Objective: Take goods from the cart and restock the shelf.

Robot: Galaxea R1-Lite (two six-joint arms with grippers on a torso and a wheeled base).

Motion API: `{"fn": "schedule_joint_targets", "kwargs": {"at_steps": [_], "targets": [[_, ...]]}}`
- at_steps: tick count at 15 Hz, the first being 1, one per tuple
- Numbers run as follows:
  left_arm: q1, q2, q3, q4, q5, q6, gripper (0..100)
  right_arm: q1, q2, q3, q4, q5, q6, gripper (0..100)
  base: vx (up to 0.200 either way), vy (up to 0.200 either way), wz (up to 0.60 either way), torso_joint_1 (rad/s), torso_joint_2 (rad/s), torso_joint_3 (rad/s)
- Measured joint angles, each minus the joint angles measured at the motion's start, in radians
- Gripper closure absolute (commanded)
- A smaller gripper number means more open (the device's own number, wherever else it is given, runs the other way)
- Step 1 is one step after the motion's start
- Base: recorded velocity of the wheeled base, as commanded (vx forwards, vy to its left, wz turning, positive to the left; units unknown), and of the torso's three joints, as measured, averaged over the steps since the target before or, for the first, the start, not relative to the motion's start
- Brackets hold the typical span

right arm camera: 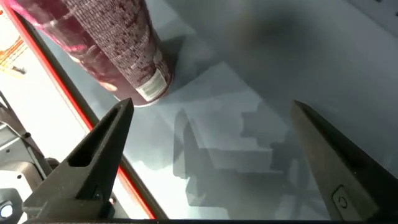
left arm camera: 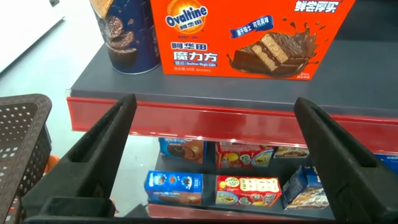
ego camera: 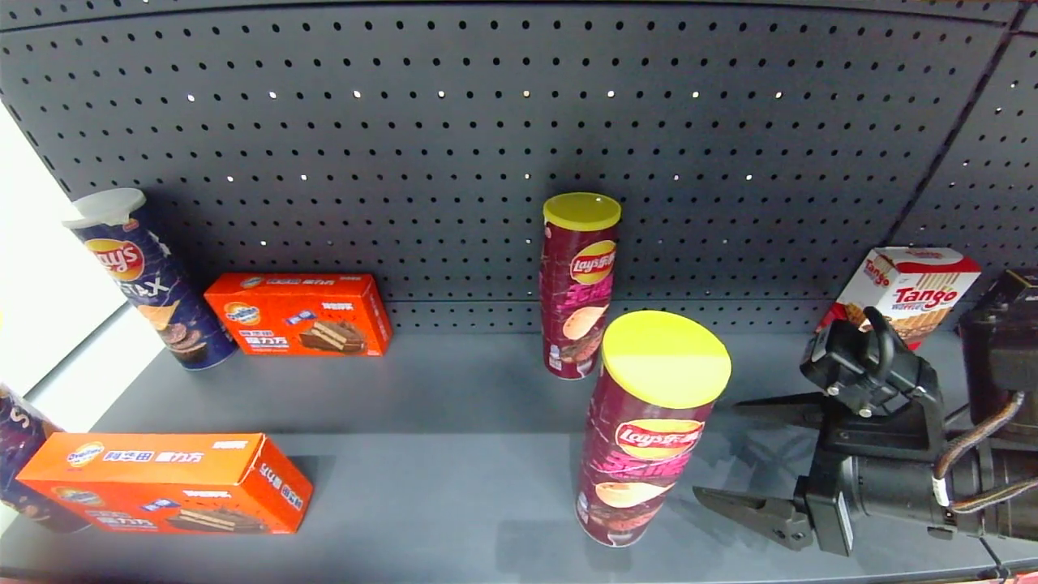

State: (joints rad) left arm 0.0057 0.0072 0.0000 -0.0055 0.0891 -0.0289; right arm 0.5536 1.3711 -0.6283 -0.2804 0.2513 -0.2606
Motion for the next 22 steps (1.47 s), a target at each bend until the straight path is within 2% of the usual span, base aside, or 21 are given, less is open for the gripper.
{"fn": "schedule_joint_targets", "kwargs": {"at_steps": [15,22], "targets": [[0.0,0.0,0.0,0.0,-0.001,0.0,0,0.05,0.108,-0.073,0.0,0.0,-0.031,0,0.0,0.0,0.0,0.0,0.0,0.0],[0.0,0.0,0.0,0.0,-0.001,0.0,0,0.031,0.116,-0.084,0.0,0.0,-0.034,0,0.0,0.0,0.0,0.0,0.0,0.0]]}}
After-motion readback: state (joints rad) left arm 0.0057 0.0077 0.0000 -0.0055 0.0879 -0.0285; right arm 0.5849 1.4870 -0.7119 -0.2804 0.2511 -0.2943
